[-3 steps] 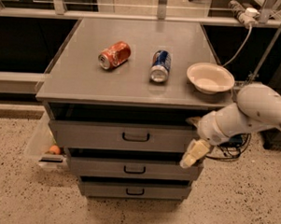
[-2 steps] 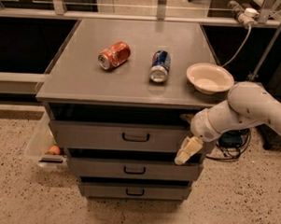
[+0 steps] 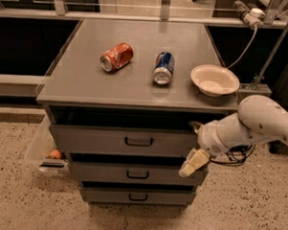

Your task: Open top drawer

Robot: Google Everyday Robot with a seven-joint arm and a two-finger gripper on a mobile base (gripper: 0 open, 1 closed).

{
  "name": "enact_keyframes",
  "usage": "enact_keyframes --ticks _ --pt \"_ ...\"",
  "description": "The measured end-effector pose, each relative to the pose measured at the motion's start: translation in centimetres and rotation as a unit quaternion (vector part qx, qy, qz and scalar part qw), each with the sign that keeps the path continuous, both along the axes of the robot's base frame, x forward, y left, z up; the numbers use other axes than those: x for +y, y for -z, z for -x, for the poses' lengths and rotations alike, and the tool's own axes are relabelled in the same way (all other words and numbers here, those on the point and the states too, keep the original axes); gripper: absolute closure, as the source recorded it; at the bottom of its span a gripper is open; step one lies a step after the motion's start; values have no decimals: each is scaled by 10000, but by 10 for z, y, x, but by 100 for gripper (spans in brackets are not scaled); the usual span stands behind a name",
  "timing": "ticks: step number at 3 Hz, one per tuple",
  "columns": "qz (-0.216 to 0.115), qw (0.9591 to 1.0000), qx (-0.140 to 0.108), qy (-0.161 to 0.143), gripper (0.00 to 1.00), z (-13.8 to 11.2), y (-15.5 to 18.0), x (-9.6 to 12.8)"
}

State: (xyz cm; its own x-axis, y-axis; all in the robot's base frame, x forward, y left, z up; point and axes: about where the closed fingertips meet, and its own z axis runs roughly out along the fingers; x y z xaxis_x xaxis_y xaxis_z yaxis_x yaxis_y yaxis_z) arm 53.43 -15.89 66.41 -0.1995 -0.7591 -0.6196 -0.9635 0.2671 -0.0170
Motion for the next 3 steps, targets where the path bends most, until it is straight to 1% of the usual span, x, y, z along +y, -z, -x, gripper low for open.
enact_keyframes --ticks 1,2,3 --pt "-4 10000 6 64 0 4 -2 -1" --pt "44 9994 325 150 0 22 -7 -5" --pt "47 9961 820 315 0 46 -17 -8"
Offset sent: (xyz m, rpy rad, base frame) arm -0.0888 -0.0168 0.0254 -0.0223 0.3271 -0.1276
